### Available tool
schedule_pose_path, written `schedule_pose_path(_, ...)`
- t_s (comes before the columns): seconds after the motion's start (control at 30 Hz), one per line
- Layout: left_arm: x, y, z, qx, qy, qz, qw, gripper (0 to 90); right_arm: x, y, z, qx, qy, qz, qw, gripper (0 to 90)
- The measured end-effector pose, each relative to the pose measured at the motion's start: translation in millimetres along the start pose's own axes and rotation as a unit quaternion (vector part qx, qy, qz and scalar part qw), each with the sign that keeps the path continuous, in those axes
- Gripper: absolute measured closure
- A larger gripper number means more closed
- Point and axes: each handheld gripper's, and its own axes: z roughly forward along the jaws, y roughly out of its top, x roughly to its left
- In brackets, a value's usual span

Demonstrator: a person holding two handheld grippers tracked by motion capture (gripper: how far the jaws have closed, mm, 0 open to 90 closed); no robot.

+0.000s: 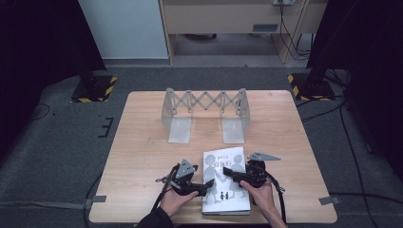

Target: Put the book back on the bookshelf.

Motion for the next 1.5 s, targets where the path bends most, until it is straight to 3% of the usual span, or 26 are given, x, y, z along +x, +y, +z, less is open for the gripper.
schedule_pose_path(0.07,4.2,0.4,-2.1,-0.003,0.001,-0.012,0.9999,19.3,-2.2,0.8,-1.1,0.003,0.005,0.010,0.9999,48.7)
schedule_pose_path(0.47,15.9,4.1,-9.6,-0.031,0.003,-0.052,0.9982,20.9,-0.8,8.2,-6.0,0.003,0.017,0.041,0.9990,61.6)
schedule_pose_path(0.77,16.8,5.5,-11.5,-0.038,-0.008,-0.060,0.9975,20.0,2.5,11.3,-11.1,-0.015,0.024,0.050,0.9984,68.6)
schedule_pose_path(1.1,12.1,5.5,-9.4,-0.042,-0.037,-0.065,0.9963,19.8,7.6,19.6,-22.4,-0.036,0.043,0.045,0.9974,77.2)
schedule_pose_path(1.3,8.5,5.1,-7.5,-0.043,-0.059,-0.066,0.9951,18.3,15.9,23.1,-30.3,-0.054,0.059,0.021,0.9966,80.1)
schedule_pose_path(1.33,6.7,4.3,-6.1,-0.043,-0.066,-0.063,0.9949,16.7,19.1,23.9,-32.4,-0.060,0.066,0.009,0.9960,80.8)
schedule_pose_path(1.47,4.0,3.5,-3.8,-0.047,-0.079,-0.060,0.9940,11.1,21.5,24.7,-34.8,-0.066,0.074,0.001,0.9951,81.5)
schedule_pose_path(1.5,3.2,2.7,-1.8,-0.043,-0.085,-0.056,0.9939,2.8,21.4,24.1,-36.3,-0.073,0.080,-0.002,0.9941,81.7)
